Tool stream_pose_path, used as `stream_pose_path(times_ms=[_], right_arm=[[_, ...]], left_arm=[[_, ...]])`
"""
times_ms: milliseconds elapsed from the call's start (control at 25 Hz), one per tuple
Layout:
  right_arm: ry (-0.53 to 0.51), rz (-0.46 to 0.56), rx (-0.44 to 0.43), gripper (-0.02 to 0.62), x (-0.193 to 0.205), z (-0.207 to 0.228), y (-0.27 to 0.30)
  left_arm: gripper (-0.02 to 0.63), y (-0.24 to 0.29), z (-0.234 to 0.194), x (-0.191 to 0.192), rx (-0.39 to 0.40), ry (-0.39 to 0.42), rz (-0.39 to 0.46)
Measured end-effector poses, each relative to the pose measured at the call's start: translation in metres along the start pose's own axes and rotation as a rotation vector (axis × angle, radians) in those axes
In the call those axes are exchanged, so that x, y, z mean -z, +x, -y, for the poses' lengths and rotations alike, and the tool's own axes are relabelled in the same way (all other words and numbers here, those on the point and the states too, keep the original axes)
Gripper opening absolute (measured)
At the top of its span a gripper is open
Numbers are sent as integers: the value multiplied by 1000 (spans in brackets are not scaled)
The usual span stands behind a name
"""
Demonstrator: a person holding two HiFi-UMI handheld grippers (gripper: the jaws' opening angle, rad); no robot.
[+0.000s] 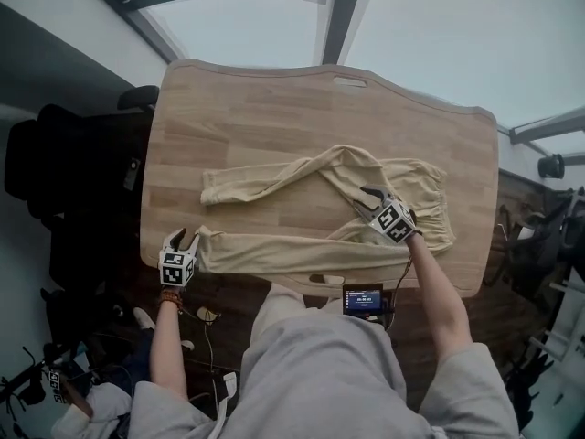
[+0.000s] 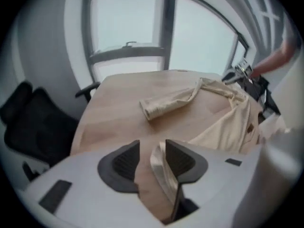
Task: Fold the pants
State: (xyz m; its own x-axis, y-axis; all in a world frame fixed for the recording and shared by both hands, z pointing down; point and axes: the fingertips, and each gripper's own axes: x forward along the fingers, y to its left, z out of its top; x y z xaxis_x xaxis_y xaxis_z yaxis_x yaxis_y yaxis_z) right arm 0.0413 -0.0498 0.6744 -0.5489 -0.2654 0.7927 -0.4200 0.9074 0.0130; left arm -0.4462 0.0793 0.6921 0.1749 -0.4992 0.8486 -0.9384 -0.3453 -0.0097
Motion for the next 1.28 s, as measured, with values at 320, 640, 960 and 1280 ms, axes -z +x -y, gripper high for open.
stream_pose_path(times_ms=[320, 640, 960, 1280], right_arm=[[-63, -167, 105, 186, 3, 99, 34], [-125, -177, 142, 27, 2, 105, 38], [-234, 74, -212, 21, -56, -36, -62], [-327, -153, -599, 144, 35, -158, -65]], left_arm=[[189, 84, 21, -80, 19, 713, -82], [51, 85, 20, -82, 69, 633, -94], [41, 26, -26, -108, 172, 352, 4], [187, 7, -34, 11, 424, 535, -457]])
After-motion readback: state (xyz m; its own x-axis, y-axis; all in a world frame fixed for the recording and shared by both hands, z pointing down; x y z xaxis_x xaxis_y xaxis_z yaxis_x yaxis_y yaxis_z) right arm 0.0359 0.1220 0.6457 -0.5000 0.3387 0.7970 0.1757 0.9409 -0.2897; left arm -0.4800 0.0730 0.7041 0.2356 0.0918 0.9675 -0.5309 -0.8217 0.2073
